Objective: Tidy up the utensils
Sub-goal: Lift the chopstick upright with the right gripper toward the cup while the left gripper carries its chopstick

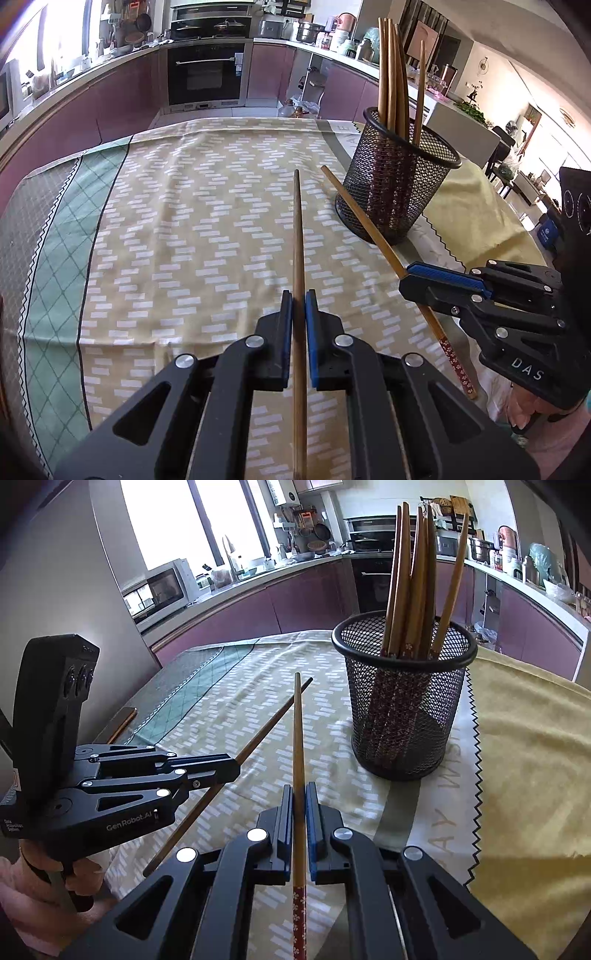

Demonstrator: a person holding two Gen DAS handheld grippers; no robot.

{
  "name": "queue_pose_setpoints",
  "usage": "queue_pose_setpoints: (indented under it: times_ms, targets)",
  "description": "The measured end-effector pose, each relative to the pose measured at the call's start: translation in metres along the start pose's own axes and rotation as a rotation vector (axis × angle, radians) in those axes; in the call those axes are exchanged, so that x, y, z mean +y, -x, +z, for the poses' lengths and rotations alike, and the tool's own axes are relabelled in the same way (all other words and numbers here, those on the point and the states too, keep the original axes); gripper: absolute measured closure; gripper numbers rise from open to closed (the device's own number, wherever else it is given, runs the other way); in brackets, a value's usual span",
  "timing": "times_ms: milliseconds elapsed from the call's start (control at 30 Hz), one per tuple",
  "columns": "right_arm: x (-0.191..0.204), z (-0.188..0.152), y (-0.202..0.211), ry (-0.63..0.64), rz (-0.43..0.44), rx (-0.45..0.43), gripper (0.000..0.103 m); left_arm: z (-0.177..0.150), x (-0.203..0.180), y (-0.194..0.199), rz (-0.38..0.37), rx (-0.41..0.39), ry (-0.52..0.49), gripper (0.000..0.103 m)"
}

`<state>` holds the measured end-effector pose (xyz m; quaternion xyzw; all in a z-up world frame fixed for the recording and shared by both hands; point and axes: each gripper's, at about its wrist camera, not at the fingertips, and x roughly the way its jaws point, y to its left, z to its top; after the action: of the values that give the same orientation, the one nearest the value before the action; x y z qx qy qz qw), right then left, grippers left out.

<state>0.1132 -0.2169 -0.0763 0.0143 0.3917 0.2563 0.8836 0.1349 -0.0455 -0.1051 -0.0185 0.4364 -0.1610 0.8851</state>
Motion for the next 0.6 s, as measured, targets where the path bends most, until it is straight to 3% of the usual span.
queue_pose_setpoints:
  times_ms: [333,600]
  targets:
    - [0.003,0.003,0.002,-0.003,0.006,-0.004,0.097,-0.005,-0.002,-0.014,0.004,0.065,-0.026,0.092]
    - [0.002,0.003,0.004,-0.006,0.008,-0.009,0.097,0.006,-0.008,-0.028,0.039,0.064,-0.067,0.090]
